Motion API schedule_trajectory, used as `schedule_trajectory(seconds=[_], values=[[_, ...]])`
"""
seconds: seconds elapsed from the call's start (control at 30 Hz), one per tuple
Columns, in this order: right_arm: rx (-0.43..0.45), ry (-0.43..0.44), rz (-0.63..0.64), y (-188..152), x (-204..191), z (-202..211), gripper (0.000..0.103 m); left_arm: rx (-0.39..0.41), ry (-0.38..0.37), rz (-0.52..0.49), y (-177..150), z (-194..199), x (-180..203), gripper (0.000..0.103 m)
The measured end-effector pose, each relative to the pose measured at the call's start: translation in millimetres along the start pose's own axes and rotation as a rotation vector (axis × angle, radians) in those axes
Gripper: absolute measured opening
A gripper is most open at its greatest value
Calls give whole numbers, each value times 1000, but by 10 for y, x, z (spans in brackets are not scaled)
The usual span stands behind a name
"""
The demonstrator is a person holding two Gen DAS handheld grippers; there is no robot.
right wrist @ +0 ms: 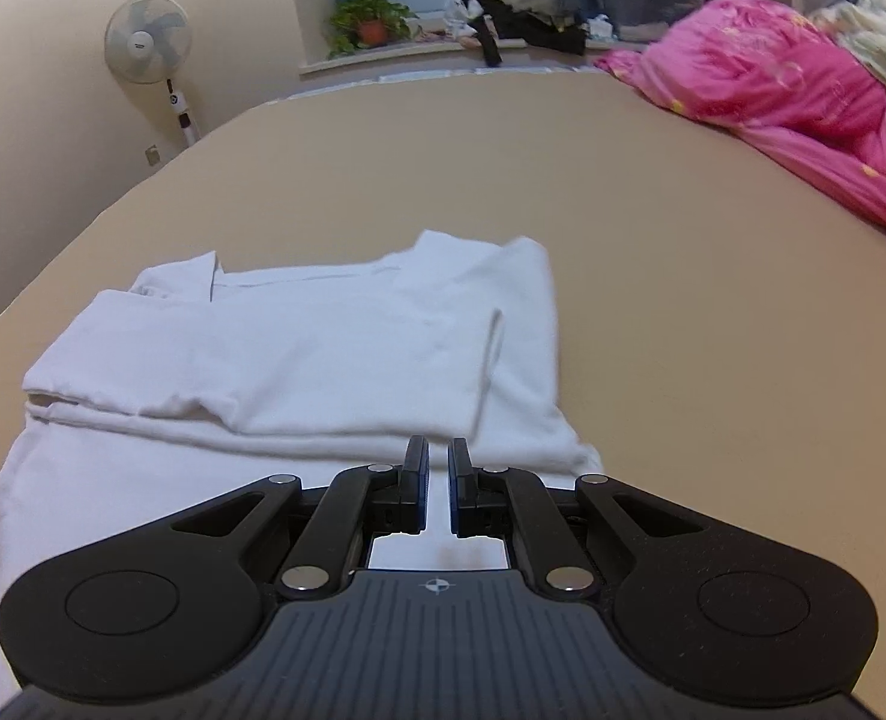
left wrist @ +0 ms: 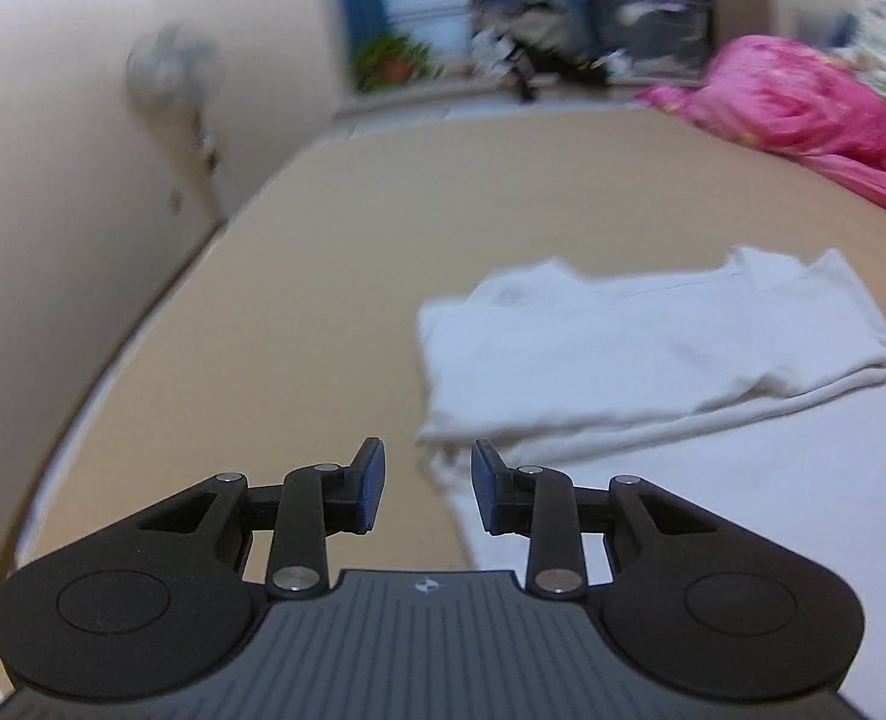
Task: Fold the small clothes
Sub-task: 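Fold the held sleeve across the shirt body with the left gripper, release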
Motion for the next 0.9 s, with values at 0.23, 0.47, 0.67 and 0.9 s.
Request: schedule_trajectory(seconds=[0.23,0.47,0.67,0.9], values=[[-6,-37,-45,-3,78,-407,13,-79,-19,179,161,-455,-256,35],[-47,-66,-82,-73,129,-789,23,-145,-69,311,109,-884,-194,50],[110,-75,-46,142,117,-566,2,-162,-69,335,117,-1193,-136,53],[-11,-208,-154,80,531,-679,4,-268,-26,264,-37,-1429,-5,58]])
Point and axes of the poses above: each gripper's, at about its wrist camera, not at the fingertips, and z roughly against the way its jaws point, x to its right, y to its top, the point moved 4 cm from there along -z, roughly the way its jaws point, and after that the axes turned 10 degrees about x, right-handed, at the moved point
